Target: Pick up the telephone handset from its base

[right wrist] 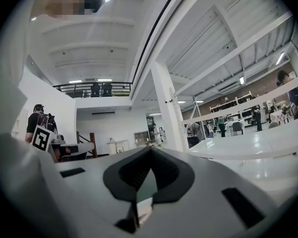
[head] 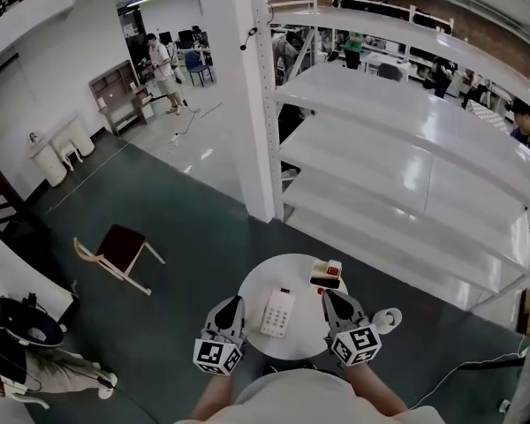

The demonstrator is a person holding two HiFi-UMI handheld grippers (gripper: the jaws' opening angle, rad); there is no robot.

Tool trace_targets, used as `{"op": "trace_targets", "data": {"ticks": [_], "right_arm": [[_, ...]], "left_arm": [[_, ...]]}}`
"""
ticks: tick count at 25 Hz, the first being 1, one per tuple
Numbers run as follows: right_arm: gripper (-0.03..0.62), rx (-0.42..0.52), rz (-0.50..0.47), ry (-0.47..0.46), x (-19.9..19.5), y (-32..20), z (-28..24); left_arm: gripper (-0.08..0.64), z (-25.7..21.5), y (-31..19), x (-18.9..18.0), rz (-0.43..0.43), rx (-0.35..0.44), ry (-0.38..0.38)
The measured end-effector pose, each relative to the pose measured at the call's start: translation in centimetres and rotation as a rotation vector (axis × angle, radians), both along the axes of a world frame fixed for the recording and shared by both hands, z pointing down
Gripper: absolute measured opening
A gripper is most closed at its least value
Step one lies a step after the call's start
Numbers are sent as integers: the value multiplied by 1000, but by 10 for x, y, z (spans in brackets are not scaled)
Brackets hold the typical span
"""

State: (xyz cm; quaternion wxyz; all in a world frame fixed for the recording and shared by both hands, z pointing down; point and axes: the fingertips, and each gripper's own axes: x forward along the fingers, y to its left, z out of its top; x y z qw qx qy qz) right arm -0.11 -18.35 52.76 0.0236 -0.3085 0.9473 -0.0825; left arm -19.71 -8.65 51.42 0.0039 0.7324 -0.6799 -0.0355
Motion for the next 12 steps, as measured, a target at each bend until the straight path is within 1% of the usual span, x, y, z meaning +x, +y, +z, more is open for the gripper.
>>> {"op": "trace_targets", "data": {"ticks": [5,12], "right_arm": [[9,0,14,13,-3,4,5],[9,-3,23,25,-8,-1,7]], "left_arm": [[26,8,-1,-3,21,-2,1],[26,10,-4,-8,28,-7,11]]}}
